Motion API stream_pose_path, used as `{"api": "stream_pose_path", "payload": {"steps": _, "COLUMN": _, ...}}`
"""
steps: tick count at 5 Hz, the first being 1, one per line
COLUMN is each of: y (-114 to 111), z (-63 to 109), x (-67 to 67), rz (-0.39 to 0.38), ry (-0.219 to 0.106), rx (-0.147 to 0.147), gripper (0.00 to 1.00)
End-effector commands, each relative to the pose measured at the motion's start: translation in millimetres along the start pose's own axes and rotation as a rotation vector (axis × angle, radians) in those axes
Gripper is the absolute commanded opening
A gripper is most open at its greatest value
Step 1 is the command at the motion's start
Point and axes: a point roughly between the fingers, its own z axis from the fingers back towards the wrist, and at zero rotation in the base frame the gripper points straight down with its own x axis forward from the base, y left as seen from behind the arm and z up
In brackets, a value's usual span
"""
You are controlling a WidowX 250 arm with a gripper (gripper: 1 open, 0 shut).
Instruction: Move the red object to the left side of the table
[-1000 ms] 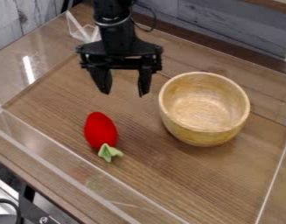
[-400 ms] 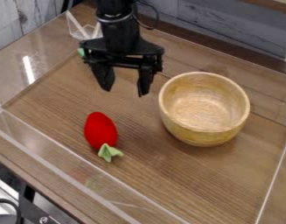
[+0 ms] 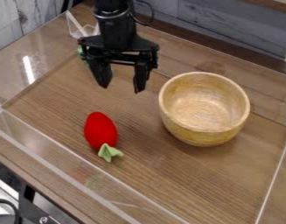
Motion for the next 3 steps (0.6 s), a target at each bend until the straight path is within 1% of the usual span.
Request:
{"api": "stream_pose_path", "payload": {"steps": 1, "y": 8, "z": 6.6, "x": 11.4, "rz": 0.057, "ry": -0.043, "rx": 0.008, "gripper": 1.0}}
{"api": "stream_pose_path", "payload": {"steps": 2, "y": 17, "z": 5.0, "x": 15.8, "rz": 0.104, "ry": -0.042, "rx": 0.01, "gripper": 1.0}}
{"api": "stream_pose_path", "payload": {"steps": 3, "y": 23, "z": 8.2, "x": 16.2, "rz": 0.117, "ry": -0.041, "rx": 0.01, "gripper": 1.0}}
